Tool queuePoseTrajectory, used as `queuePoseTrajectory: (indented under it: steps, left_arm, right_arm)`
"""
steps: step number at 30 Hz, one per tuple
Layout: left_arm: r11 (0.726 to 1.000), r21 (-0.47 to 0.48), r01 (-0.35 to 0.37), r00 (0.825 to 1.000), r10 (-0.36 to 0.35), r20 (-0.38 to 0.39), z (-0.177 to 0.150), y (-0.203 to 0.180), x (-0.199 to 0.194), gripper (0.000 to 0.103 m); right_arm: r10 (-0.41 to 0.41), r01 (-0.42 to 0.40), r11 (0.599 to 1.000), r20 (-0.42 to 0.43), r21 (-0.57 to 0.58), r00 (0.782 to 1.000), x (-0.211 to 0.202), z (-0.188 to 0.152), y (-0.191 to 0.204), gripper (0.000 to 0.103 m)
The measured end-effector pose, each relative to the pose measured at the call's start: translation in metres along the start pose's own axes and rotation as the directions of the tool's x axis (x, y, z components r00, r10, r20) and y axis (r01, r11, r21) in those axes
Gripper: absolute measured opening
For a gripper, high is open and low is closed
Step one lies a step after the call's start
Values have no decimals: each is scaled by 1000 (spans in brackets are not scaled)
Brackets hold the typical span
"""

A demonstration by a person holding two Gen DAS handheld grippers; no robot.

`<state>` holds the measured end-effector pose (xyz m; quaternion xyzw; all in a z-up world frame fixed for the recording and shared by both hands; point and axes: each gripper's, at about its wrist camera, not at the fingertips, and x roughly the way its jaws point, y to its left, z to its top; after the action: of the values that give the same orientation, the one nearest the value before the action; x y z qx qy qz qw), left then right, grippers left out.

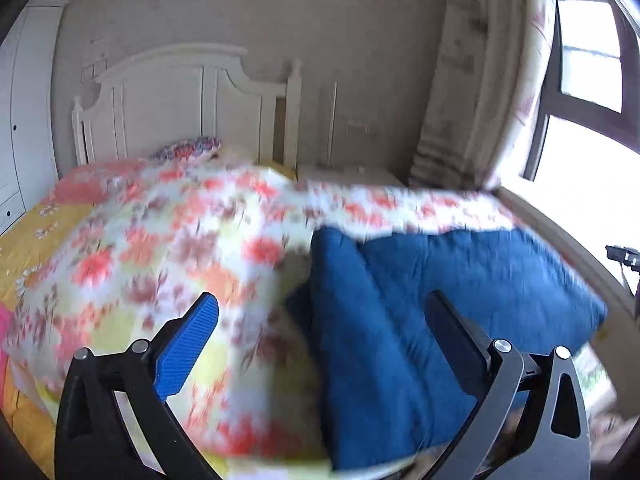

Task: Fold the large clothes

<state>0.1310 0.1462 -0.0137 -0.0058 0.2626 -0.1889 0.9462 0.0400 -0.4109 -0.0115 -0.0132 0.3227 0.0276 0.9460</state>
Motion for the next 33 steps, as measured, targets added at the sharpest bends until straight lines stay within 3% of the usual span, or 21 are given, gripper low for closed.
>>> queuePoseTrajectory:
  steps: [4,7,8,9,10,11,14,16,18,20,21,27,33]
  left_arm:
    - [1000,-2,-19,995,19,-96,48,-44,66,99]
    - [995,64,-77,972,89,-219,62,-82,147,99]
    - [994,76,-82,964,98,-247,62,-87,166,99]
    - [993,88,-78,951,101,-292,63,-96,195,99]
    - [993,92,-74,944,100,-315,60,-102,210,99]
    - [993,94,-76,937,104,-334,59,-107,223,99]
    - [988,136,-73,912,121,-392,62,-117,259,99]
    - [980,193,-51,904,127,-408,59,-127,271,99]
    - [967,250,-47,902,149,-405,53,-134,283,99]
    - [965,261,-21,895,135,-426,40,-136,303,99]
    - [974,226,-8,881,114,-458,30,-133,317,99]
    - [992,124,30,886,31,-463,26,-117,322,99]
    - [991,134,22,892,41,-450,25,-120,322,99]
  right_arm:
    - [2,-6,996,-43,-87,999,64,59,54,72]
    - [12,-29,990,-121,-140,993,127,91,92,71]
    - [11,-32,990,-149,-140,989,148,99,100,58]
    - [23,-51,989,-189,-141,982,173,106,112,35]
    - [31,-65,988,-223,-143,974,194,108,123,25]
    - [36,-75,986,-253,-146,967,213,111,130,21]
    - [40,-101,977,-303,-188,952,247,113,150,24]
    - [17,-104,963,-326,-249,945,260,109,157,28]
    - [-2,-94,957,-330,-274,944,269,101,152,43]
    - [65,-142,968,-340,-207,938,283,90,134,47]
    - [110,-169,973,-331,-154,937,285,89,125,47]
    - [167,-199,976,-278,-91,946,286,84,117,47]
    - [213,-233,971,-264,-46,941,282,87,110,48]
